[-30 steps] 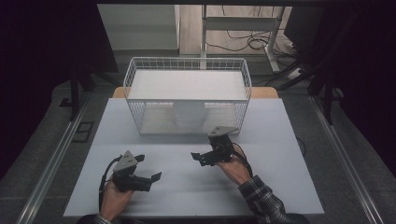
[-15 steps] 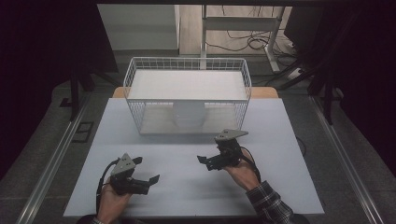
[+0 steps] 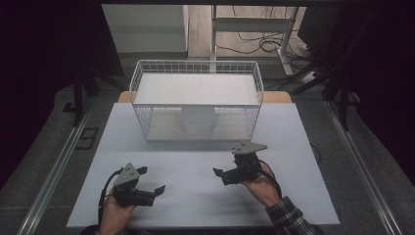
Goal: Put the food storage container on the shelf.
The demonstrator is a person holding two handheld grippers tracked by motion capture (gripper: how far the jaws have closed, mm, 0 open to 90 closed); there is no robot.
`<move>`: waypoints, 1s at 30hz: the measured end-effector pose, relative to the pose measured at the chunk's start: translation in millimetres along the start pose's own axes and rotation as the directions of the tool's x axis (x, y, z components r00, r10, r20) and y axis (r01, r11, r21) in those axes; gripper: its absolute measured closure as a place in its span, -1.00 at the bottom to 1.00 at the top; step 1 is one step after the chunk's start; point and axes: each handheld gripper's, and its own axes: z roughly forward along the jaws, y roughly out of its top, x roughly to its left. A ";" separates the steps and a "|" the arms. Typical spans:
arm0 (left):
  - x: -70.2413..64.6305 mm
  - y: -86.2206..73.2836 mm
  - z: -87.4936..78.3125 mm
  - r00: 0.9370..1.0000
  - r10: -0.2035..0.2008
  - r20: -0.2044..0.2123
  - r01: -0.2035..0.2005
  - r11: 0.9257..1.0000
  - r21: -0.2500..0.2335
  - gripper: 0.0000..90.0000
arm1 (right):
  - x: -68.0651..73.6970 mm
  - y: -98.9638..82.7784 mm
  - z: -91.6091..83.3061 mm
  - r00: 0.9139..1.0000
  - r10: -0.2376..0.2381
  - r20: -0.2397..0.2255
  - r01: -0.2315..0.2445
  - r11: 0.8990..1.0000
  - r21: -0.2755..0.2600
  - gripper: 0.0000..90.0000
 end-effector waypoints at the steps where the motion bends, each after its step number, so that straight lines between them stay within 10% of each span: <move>1: -0.1 -0.2 -0.4 1.000 0.000 0.000 0.000 1.000 0.000 -0.93 | 0.7 -2.0 -1.4 1.000 -0.004 0.006 0.004 1.000 0.002 -1.00; 30: 0.4 -4.5 -4.2 1.000 -0.011 -0.019 0.012 1.000 0.022 -0.92 | -3.6 -38.1 -33.7 0.998 0.042 0.049 -0.044 0.998 0.038 -1.00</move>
